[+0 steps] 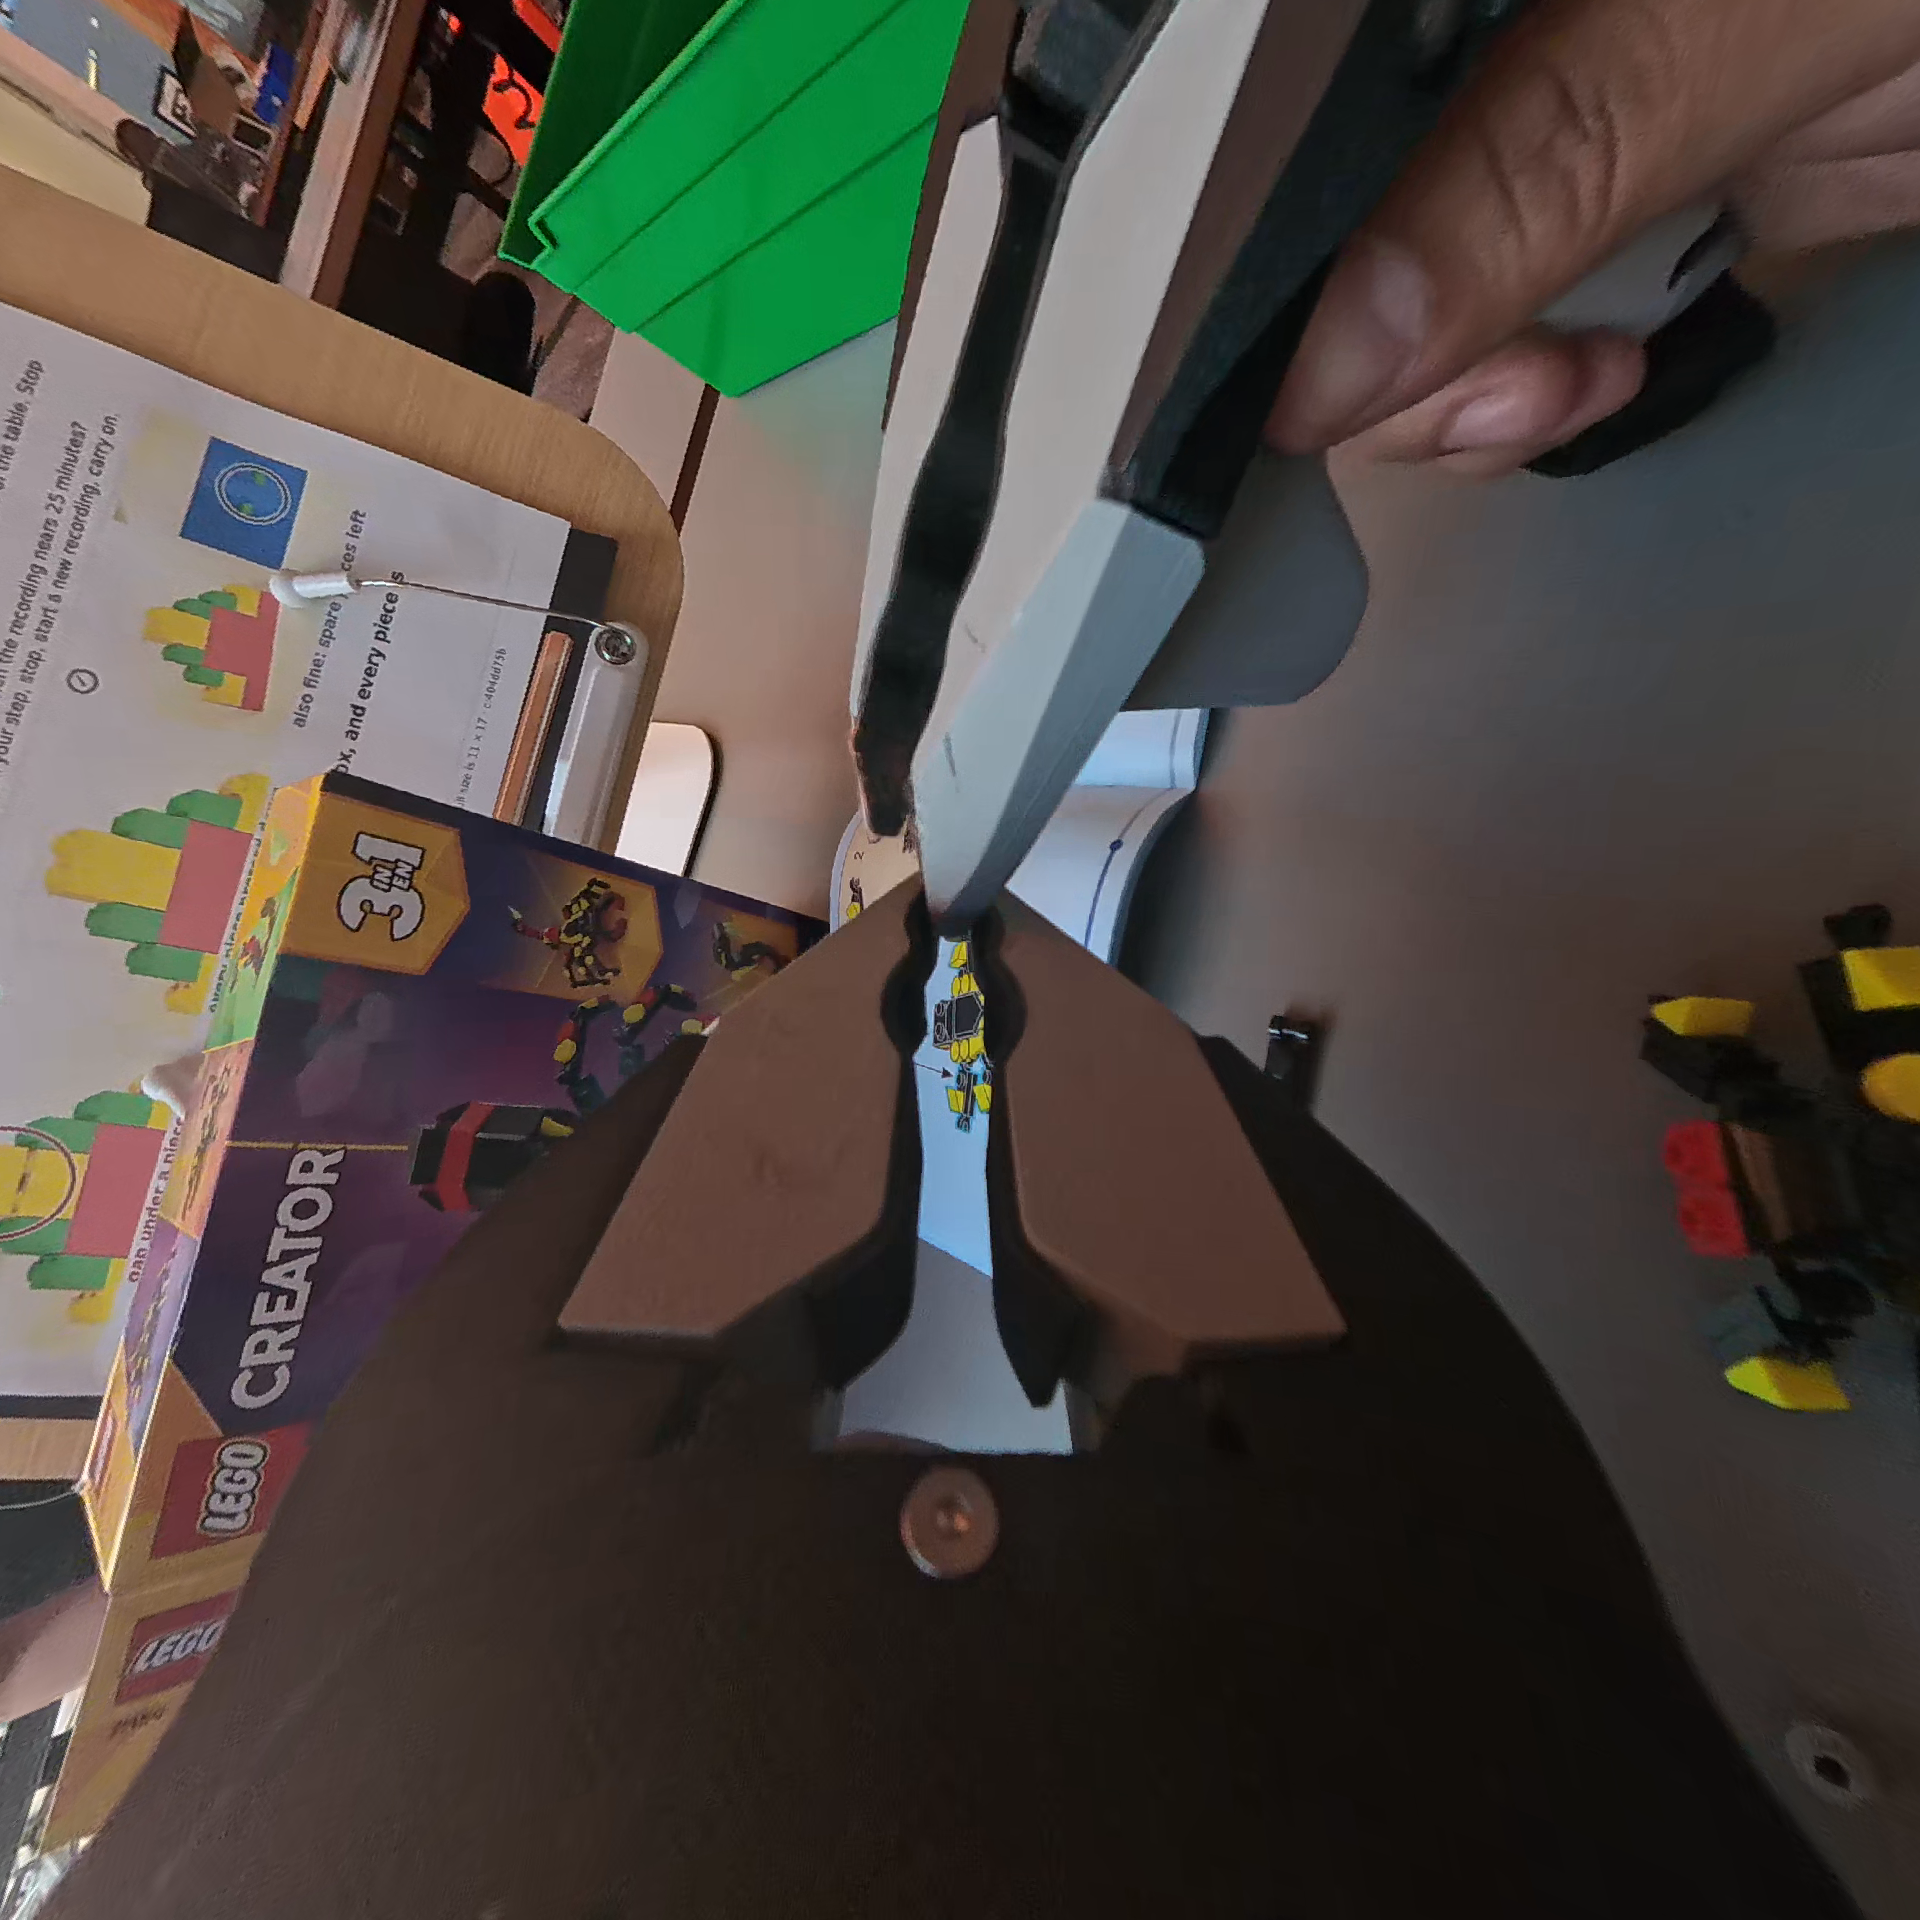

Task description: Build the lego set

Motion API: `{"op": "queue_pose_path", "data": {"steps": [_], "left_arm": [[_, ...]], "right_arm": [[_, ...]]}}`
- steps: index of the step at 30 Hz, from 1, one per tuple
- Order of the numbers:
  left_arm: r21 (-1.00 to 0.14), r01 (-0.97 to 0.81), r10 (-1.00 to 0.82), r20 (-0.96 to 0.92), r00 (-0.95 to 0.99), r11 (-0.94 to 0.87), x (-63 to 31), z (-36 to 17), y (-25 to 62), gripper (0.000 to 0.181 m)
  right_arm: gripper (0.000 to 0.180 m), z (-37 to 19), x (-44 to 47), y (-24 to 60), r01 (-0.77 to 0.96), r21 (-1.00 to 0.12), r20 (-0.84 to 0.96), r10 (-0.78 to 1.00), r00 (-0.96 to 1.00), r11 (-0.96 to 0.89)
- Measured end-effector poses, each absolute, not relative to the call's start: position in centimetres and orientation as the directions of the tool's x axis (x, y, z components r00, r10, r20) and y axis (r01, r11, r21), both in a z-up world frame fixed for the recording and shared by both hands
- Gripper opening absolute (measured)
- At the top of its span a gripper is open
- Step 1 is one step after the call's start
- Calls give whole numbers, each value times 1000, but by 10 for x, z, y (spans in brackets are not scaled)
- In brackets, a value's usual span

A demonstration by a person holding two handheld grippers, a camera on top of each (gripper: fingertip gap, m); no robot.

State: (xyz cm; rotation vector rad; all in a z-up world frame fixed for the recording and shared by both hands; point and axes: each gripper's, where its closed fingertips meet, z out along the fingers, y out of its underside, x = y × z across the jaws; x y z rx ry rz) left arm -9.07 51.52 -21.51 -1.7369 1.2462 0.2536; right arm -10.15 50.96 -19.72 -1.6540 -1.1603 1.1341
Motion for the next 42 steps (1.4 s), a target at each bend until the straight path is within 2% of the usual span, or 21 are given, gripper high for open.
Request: {"op": "queue_pose_path", "data": {"steps": [5,7,8,12,17,22,23,26,30,32,34,36,38,42], "left_arm": [[-561,-827,-614,-646,453,-20,-91,-212,515,3],[-551,-834,-598,-661,453,-23,-96,-211,517,2],[-560,-828,-596,-659,459,-18,-96,-209,517,3],[-571,-821,-586,-661,469,-12,-97,-206,518,3],[-550,-835,-563,-698,442,27,-91,-204,517,2],[-504,-859,-520,-760,390,93,-89,-200,514,2],[-504,-858,-518,-764,386,104,-88,-199,514,2],[-499,-858,-505,-775,379,123,-87,-196,513,4],[-483,-864,-476,-799,367,145,-86,-191,512,3],[-459,-876,-451,-820,352,150,-89,-190,513,2],[-457,-876,-447,-824,349,158,-87,-190,512,2],[-461,-872,-449,-823,349,166,-84,-190,511,2],[-446,-877,-422,-840,341,180,-84,-187,511,2],[-468,-864,-381,-845,375,188,-87,-175,512,2]], "right_arm": [[34,-196,-96,514,243,-936,-207,956,206,-255],[23,-197,-90,525,244,-938,-177,947,270,-245],[24,-197,-88,529,242,-940,-167,943,288,-241],[28,-186,-88,522,171,-944,-241,946,219,-280],[30,-188,-93,514,185,-939,-257,951,174,-288],[17,-186,-93,510,173,-937,-281,949,142,-304],[6,-186,-92,511,172,-939,-276,950,146,-299],[5,-183,-90,508,164,-935,-298,948,116,-314],[6,-179,-88,508,140,-938,-305,947,103,-317],[20,-177,-87,511,131,-938,-306,945,113,-320],[25,-175,-86,508,124,-936,-322,943,85,-330],[24,-173,-87,506,114,-938,-322,944,76,-329],[16,-176,-88,506,132,-938,-312,946,84,-321],[20,-177,-88,505,134,-936,-317,945,77,-325]]}}
